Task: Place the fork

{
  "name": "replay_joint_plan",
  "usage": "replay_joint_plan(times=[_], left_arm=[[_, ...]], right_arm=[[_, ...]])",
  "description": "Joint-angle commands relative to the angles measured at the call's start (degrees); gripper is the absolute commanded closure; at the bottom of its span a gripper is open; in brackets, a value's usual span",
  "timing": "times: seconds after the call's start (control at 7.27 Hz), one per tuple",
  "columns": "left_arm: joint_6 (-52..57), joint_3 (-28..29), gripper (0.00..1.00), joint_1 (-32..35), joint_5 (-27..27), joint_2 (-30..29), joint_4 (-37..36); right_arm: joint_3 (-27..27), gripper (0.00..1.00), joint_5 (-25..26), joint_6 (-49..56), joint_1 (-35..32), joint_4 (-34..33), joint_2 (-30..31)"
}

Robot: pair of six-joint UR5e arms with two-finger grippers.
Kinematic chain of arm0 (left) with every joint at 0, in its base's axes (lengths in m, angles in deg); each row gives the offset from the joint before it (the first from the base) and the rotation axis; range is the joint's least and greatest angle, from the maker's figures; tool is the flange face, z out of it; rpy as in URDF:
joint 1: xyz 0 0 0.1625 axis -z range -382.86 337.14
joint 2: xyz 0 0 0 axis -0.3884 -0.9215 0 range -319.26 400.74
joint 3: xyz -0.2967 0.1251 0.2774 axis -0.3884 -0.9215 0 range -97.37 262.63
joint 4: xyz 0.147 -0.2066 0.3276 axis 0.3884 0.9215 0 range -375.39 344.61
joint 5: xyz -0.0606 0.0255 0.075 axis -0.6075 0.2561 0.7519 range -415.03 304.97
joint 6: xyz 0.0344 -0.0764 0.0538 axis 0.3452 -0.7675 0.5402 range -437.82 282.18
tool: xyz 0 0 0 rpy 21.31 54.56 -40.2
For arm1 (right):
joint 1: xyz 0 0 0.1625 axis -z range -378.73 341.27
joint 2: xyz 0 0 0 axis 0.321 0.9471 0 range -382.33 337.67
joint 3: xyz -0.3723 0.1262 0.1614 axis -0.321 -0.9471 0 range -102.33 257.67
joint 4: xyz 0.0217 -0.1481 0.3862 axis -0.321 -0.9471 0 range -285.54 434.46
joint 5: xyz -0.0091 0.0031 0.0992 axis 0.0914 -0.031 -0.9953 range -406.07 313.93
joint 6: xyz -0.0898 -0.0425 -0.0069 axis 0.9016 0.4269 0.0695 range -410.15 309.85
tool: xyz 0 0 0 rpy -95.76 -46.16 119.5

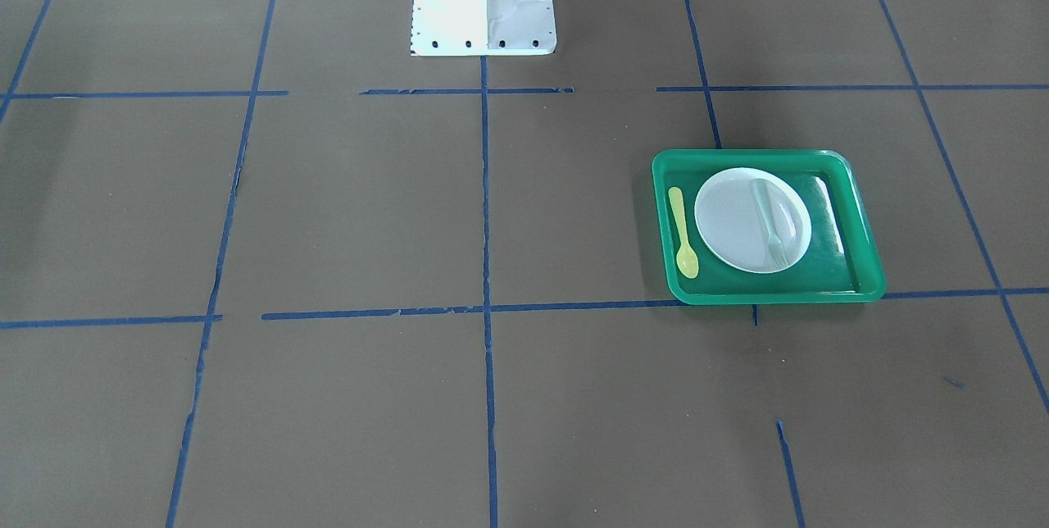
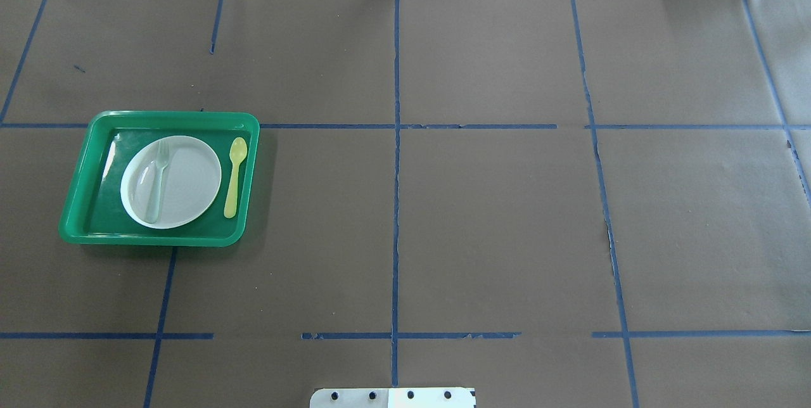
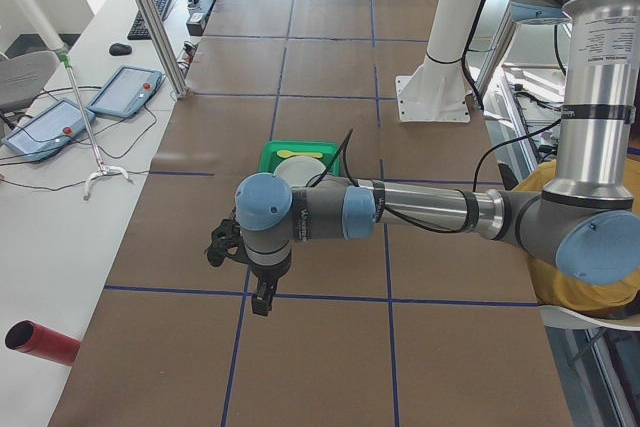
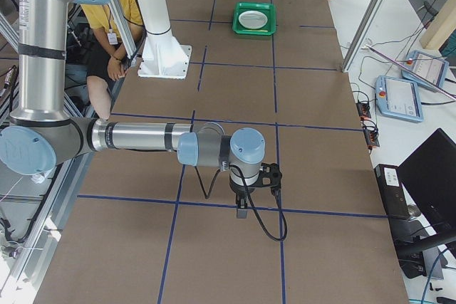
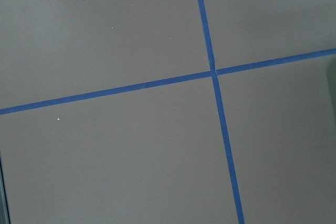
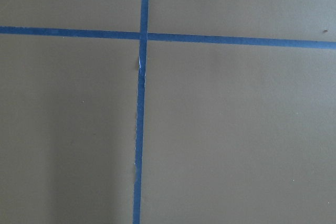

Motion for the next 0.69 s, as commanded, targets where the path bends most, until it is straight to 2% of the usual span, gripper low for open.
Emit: replay_joint_plan(times=[0.0, 0.55], left_arm=[[-0.2, -0.2, 0.00, -0.2, 0.2, -0.5, -0.9], [-0.7, -0.2, 0.00, -1.0, 0.7, -0.5, -0.9]], right_arm=[[0.1, 0.00, 0.0, -0.1, 0.0, 0.0, 0.0], [0.0, 0.00, 0.0, 0.0, 0.0, 0.0, 0.0]])
